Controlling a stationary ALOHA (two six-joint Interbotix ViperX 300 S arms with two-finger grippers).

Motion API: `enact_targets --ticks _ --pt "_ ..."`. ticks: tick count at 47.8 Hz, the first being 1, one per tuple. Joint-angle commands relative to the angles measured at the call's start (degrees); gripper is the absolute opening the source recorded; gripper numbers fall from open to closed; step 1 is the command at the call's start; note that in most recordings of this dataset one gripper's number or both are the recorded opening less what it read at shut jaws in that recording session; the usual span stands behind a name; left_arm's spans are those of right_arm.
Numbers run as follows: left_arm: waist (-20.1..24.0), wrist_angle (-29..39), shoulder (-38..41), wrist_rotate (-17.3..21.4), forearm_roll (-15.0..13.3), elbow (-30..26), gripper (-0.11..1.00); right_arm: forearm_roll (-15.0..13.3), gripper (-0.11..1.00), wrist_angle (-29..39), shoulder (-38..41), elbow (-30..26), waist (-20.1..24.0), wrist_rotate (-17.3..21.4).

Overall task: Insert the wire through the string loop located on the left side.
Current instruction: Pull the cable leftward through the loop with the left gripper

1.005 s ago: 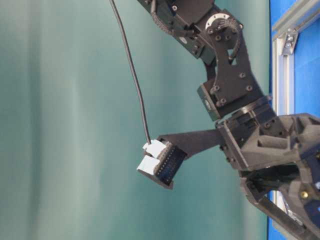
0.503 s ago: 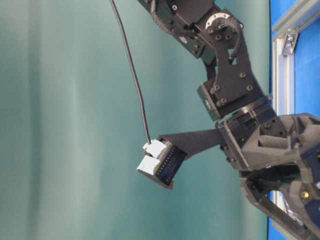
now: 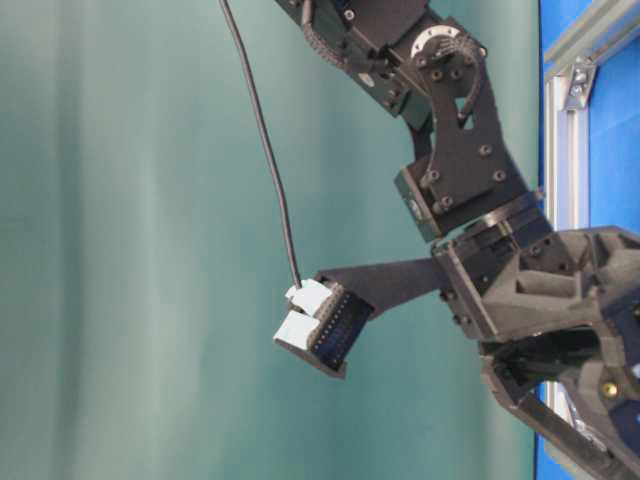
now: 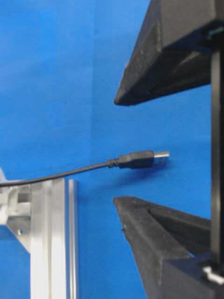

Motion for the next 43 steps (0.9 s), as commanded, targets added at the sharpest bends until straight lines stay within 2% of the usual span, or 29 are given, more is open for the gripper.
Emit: enact_targets --ticks 1,18,29,43 --pt "0.3 -0.2 0.1 0.0 0.2 -0.6 0.67 0.2 0.95 -0.2 -2.6 -1.0 0.2 0.1" --pt "0.7 -1.2 -6.2 0.3 0.3 -1.7 0.66 0.2 0.95 5.7 -8.9 -0.9 -0.3 0.1" --pt "2.5 -1.1 -12.0 0.7 1.8 -2.7 0.66 0.2 0.95 9.6 -13.7 -0.8 -1.0 0.1" --pt "4.1 -2.1 -12.6 4.8 2.0 -2.8 0.66 0.3 0.95 10.6 -16.2 -0.3 -1.6 0.1"
